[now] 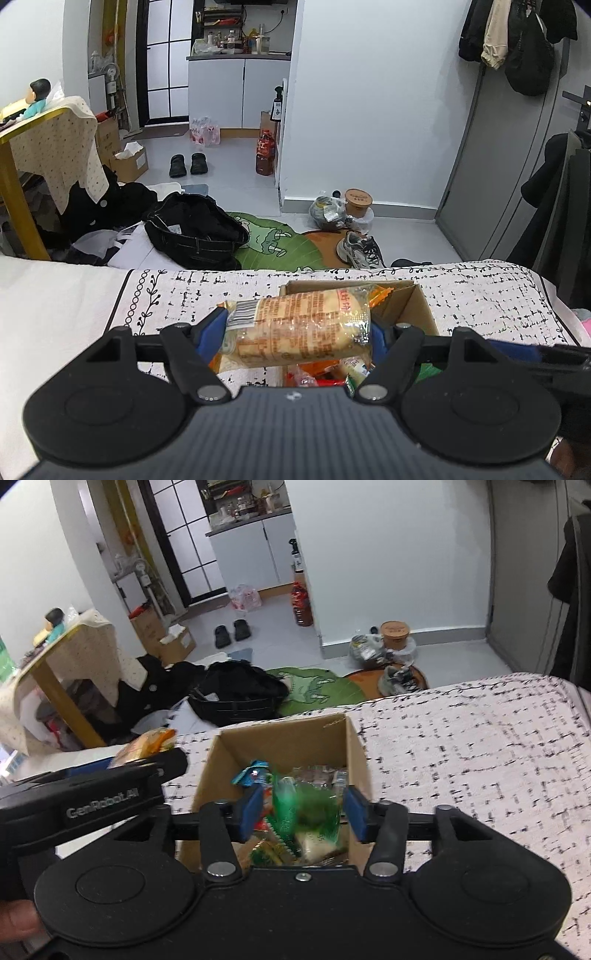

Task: Organize snacks
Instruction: 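Carry both snacks over the box and open both tools to drop them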

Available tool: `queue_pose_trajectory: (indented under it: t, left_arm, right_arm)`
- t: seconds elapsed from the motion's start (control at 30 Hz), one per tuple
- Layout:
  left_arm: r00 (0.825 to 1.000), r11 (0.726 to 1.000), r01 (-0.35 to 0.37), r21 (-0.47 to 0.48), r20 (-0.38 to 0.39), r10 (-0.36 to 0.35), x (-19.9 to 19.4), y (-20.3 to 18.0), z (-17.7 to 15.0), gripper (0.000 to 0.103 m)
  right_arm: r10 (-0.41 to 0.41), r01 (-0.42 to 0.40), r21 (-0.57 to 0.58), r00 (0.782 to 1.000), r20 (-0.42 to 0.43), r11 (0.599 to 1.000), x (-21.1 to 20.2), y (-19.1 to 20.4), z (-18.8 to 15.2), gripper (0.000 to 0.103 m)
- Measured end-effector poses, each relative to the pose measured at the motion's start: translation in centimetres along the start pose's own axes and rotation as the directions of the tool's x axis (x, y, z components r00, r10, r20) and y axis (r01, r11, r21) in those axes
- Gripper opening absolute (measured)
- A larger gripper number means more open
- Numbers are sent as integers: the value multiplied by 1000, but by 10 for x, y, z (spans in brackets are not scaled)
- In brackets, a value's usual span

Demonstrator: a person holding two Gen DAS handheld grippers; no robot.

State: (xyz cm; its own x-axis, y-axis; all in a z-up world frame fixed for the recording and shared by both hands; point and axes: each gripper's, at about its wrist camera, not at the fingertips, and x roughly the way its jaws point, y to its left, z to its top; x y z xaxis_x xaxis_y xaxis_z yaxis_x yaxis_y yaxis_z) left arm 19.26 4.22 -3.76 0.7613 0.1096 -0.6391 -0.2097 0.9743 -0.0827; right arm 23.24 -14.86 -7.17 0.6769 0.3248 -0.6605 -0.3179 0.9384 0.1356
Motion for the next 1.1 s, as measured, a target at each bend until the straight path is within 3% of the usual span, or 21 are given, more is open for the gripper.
queue_pose_trajectory:
  t: [0.33, 0.53, 0.93, 1.1]
  left_arm:
    - [998, 998, 58, -26, -31, -59, 7, -5, -5, 74]
    - [986, 986, 160, -44, -37, -161, 6, -20, -10, 78]
    - [994, 993, 97, -61, -42, -100, 5, -10, -11, 81]
    - [995, 995, 77, -58, -57, -80, 5, -9, -16, 81]
  right_arm:
    - [-92, 91, 32, 996, 17, 995, -9, -20, 5, 59]
    - [-126, 126, 35, 992, 22, 991, -14, -31, 3, 61]
    - [-150, 149, 65, 989, 11, 987, -17, -48, 0, 62]
    - [-150, 150, 64, 989, 8, 987, -19, -53, -1, 68]
